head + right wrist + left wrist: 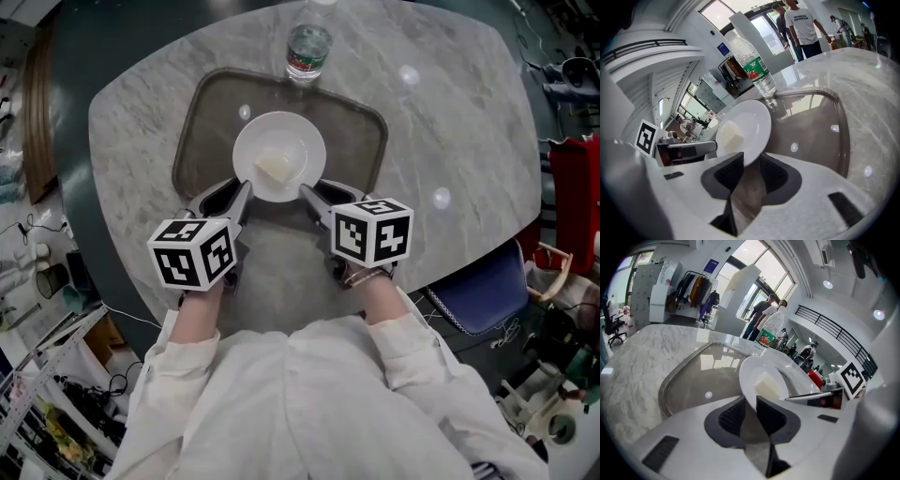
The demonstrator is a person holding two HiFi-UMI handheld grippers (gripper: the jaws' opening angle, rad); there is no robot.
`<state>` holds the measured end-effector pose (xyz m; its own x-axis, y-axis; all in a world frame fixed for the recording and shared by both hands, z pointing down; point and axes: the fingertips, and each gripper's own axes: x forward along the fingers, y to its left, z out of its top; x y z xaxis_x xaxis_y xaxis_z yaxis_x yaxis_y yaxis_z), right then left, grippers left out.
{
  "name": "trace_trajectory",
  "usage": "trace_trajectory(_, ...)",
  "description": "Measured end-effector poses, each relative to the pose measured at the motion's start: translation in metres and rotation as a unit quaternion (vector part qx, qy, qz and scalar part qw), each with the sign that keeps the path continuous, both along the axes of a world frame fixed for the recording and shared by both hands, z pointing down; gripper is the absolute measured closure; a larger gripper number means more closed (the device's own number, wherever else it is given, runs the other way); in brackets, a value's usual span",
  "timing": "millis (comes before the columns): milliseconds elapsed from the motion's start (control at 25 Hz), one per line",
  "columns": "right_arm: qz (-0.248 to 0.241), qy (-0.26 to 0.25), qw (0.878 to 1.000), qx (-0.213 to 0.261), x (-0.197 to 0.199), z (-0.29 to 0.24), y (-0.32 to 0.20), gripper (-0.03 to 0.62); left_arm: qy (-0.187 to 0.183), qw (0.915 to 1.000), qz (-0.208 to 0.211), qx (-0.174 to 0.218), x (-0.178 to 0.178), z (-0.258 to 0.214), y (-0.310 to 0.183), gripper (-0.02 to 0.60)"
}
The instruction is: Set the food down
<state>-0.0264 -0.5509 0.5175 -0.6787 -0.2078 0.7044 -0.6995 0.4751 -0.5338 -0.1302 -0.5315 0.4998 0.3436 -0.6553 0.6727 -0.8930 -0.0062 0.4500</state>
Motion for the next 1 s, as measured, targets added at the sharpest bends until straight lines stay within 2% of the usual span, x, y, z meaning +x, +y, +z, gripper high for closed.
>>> trace_trajectory(520, 0.011, 0.032, 0.999, 0.004, 0.000, 0.002, -0.003, 0.514, -0.010, 0.9997, 0.002, -0.024, -0.002, 0.014, -0.007, 0.515)
trace_trajectory(800, -0.035, 0.062, 0.997, 0.009, -0.002, 0.005, 0.001, 0.505, -0.034, 0.9987, 0.031, -0.022, -0.001, 0.015, -0.010, 0.515)
trace_trajectory(1000, -0.052, 0.073, 0.996, 0.011, -0.002, 0.005, 0.003, 0.505, -0.030, 0.9986, 0.043, -0.011, 0.004, 0.011, -0.016, 0.515)
